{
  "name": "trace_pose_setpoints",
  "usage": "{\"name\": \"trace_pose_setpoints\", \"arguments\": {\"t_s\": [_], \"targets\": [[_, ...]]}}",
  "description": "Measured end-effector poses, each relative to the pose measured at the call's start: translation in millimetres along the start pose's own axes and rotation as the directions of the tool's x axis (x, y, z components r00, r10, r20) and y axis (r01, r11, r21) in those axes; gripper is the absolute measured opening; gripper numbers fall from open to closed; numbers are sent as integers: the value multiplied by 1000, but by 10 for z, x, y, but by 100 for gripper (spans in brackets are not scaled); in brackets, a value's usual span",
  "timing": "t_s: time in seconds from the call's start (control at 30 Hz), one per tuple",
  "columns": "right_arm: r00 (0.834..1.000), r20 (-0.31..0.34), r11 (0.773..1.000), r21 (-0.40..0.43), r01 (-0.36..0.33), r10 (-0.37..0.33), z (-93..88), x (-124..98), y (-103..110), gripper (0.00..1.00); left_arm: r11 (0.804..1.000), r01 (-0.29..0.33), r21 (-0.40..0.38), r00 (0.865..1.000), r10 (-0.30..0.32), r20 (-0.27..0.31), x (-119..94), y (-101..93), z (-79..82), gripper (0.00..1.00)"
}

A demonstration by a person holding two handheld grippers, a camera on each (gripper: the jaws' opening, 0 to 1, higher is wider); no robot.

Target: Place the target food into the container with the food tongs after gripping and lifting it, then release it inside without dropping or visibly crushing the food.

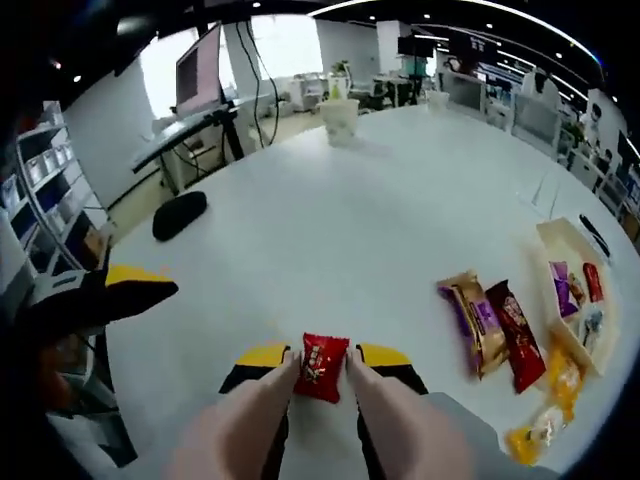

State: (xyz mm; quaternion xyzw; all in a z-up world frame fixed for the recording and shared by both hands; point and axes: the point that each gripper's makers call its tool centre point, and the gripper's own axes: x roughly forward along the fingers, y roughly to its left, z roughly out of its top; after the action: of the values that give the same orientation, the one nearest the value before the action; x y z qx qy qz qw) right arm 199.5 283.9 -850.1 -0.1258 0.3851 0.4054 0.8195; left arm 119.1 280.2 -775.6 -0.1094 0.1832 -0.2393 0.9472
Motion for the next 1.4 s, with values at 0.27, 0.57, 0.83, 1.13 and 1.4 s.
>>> {"name": "trace_pose_setpoints", "arguments": {"t_s": [0.27, 0.57, 0.83, 1.13, 1.4], "targets": [[999, 8, 995, -84, -49, 50, -9, -15, -2, 20, 1000, 25, -9, 1000, -25, -15, 35, -78, -45, 96], [997, -31, 960, -271, -76, 70, -49, -28, 76, 19, 1000, 10, -28, 1000, -11, -18, 34, -72, -61, 93], [994, 10, 982, -154, -106, 109, -45, -52, 35, 18, 1000, 10, -19, 1000, -10, -18, 3, -132, -41, 94], [991, -36, 985, -112, -130, 127, -46, -37, -24, 17, 998, 20, -51, 1000, -20, 1, -32, -173, 17, 94], [991, -48, 984, -119, -130, 125, -44, -39, -13, 17, 998, 12, -58, 1000, -11, 23, -42, -203, 50, 93]]}}
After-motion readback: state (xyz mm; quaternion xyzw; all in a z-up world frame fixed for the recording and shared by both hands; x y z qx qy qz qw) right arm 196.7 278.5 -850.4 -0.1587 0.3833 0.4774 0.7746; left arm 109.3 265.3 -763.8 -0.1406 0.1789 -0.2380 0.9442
